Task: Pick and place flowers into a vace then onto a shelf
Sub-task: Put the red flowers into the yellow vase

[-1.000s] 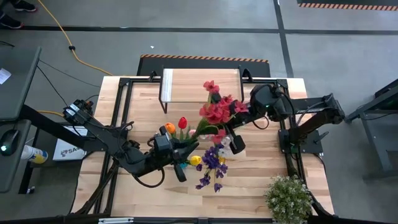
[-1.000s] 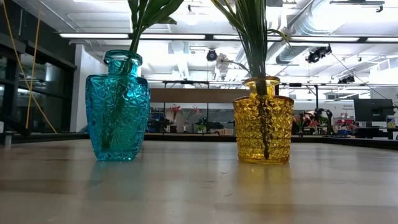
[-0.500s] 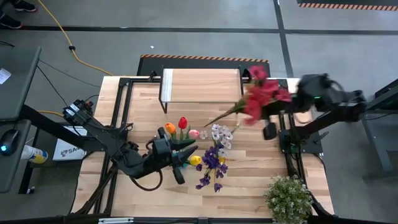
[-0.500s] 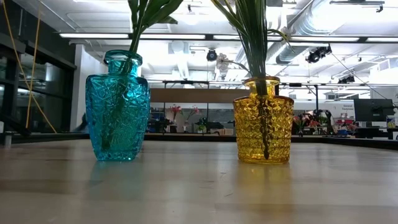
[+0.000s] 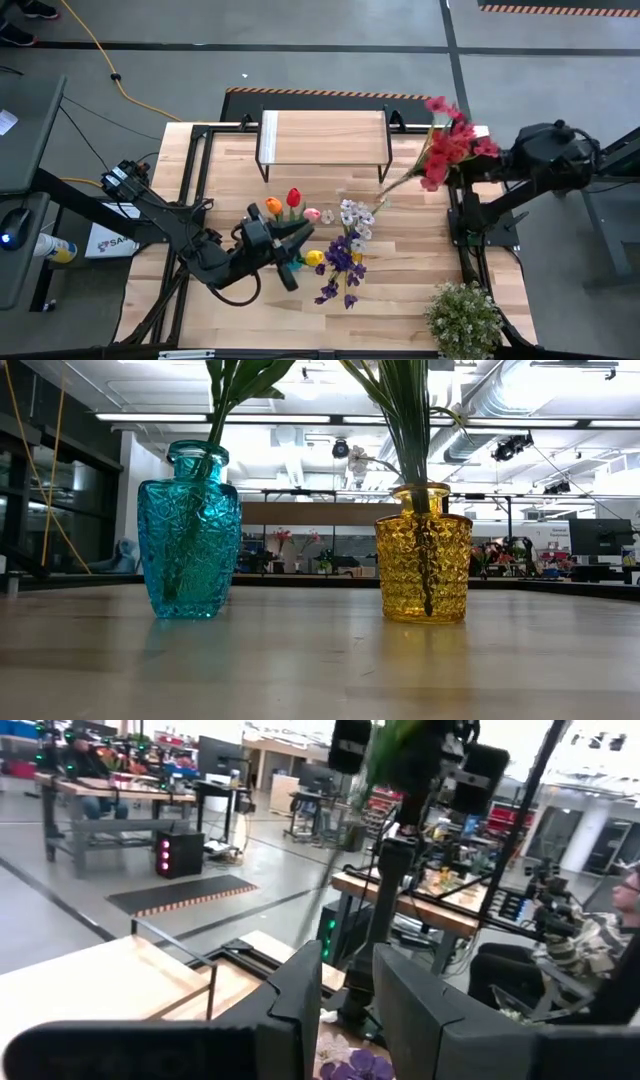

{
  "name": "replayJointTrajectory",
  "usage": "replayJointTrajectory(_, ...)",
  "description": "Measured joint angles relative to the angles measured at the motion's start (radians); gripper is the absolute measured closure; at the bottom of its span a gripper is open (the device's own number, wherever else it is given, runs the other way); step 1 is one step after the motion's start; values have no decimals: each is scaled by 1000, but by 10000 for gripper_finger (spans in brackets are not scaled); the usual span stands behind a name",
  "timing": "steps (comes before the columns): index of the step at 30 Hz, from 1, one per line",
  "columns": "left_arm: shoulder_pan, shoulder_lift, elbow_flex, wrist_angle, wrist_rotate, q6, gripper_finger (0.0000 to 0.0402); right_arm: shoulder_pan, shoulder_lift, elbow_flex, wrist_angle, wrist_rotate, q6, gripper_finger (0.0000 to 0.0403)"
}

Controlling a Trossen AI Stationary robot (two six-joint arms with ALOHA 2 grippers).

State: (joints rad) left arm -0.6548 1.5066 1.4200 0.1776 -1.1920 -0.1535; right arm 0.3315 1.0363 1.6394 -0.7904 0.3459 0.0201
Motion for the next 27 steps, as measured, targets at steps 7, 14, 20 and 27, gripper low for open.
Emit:
replayJointTrajectory(7,0,0,0,0,-27,0,273,29,3,0,-131,-90,141,402)
replayJointTrajectory(14,0,0,0,0,-55,0,273,76,15,0,-161,-176,269,402)
replayJointTrajectory(20,0,0,0,0,-57,0,273,148,51,0,-228,-156,340,402)
replayJointTrajectory(27,0,0,0,-1,-57,0,273,239,99,0,-370,-19,415,402)
